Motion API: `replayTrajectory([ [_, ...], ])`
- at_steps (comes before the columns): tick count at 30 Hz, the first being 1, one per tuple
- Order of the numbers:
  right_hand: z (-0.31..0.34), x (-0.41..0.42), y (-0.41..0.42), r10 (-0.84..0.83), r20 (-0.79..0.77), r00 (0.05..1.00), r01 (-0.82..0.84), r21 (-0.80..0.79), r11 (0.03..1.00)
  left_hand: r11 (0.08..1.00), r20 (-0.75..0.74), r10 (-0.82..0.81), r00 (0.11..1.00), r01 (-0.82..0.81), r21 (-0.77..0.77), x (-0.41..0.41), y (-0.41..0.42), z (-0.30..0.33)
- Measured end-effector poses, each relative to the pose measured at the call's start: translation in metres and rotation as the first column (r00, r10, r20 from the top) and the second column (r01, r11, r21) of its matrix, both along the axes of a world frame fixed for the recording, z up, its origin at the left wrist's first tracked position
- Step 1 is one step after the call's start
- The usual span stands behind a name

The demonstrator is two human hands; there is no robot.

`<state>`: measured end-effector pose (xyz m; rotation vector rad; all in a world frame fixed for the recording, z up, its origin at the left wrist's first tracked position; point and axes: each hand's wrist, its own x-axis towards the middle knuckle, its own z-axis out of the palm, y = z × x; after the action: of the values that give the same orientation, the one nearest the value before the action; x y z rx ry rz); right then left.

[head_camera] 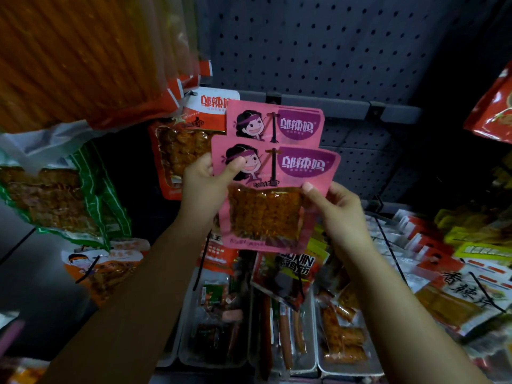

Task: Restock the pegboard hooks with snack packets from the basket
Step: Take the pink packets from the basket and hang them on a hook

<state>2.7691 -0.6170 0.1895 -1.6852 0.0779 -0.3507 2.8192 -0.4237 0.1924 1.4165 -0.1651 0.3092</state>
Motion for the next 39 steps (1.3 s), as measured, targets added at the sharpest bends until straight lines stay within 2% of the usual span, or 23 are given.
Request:
replayTrajectory([
  [8, 0.01, 0.061, -0.008, -0.16, -0.051, 0.986, 0.148, -0.187, 0.971, 0.992, -0.038, 0.033, 0.999, -0.029, 0.122, 0.062, -0.011, 0.004],
  [16, 0.007, 0.096, -0.008, -0.301, -0.058, 0.952, 0.268, -0.322, 0.908, 0.944, -0.046, 0.216, 0.975, -0.197, 0.264, 0.099, -0.019, 0.006],
  [20, -0.015, 0.087, -0.008, -0.314, -0.004, 0.949, 0.303, -0.262, 0.917, 0.911, -0.023, 0.316, 0.949, -0.296, 0.287, 0.088, -0.018, -0.013],
  [24, -0.05, 0.066, -0.008, -0.274, -0.073, 0.959, 0.237, -0.329, 0.914, 0.938, -0.128, 0.192, 0.973, -0.143, 0.315, 0.066, -0.017, -0.049],
  [26, -0.061, 0.061, -0.005, -0.281, -0.1, 0.954, 0.234, -0.332, 0.914, 0.942, -0.15, 0.177, 0.973, -0.123, 0.313, 0.06, -0.017, -0.058],
  [35, -0.07, 0.052, -0.008, -0.323, -0.227, 0.919, 0.282, -0.198, 0.939, 0.932, -0.162, 0.211, 0.964, -0.149, 0.332, 0.045, -0.011, -0.066],
  [39, -0.092, -0.004, -0.02, -0.364, -0.174, 0.915, 0.35, -0.108, 0.93, 0.942, -0.141, 0.225, 0.964, -0.178, 0.285, 0.002, -0.015, -0.088],
])
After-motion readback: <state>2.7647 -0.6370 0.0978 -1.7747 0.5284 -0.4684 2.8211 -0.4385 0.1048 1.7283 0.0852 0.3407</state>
